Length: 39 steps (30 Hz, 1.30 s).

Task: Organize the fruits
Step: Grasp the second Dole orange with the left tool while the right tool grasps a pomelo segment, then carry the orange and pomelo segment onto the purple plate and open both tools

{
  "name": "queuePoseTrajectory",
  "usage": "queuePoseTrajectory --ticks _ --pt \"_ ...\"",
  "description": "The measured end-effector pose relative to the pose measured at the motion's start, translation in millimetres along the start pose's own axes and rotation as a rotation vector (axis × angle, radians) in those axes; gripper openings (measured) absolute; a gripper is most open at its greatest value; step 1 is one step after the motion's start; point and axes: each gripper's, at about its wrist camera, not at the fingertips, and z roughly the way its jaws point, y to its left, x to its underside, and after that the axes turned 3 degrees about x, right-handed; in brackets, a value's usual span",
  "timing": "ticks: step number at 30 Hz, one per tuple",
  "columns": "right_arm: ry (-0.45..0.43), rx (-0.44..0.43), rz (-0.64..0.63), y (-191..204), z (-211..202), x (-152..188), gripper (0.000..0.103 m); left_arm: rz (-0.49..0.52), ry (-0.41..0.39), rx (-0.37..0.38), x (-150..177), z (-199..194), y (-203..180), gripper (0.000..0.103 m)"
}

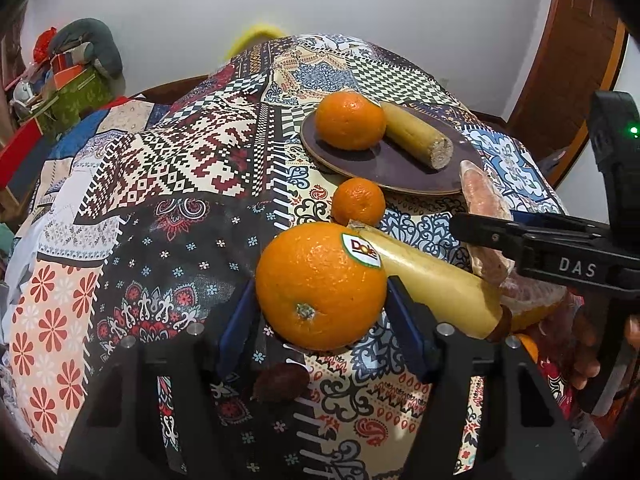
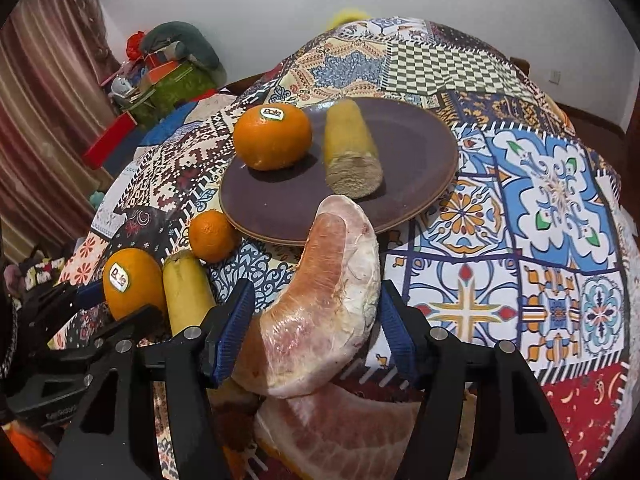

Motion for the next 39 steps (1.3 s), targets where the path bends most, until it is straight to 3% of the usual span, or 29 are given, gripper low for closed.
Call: queuePoseTrajectory --ticks 4,11,17,26,39 --pt "0.000 0.001 0.006 1.3 0.1 -0.3 0.051 -0.018 -0.007 0.001 0.1 -1.5 1.2 0.064" --pt "-0.057 -0.012 0.031 -9.5 -16.2 -3.2 0.022 -0.032 -0.019 -0.035 0.1 -8.4 4.2 0.064" --pt "-0.093 -0.012 -0.022 -1.7 -31.5 0.0 0.021 -0.054 -0.034 -0.054 -2.1 -18.0 10.3 0.064" --pt "-0.153 -0.034 0.021 -14.0 -56.9 -5.6 0.020 -0.022 -0.103 -0.090 -15.2 -41.0 3.1 0.064" --pt "-0.259 0.027 -0.017 -25.9 -93.9 -26.5 0.020 0.004 -0.167 -0.048 -51.0 -47.3 -23.6 0.064"
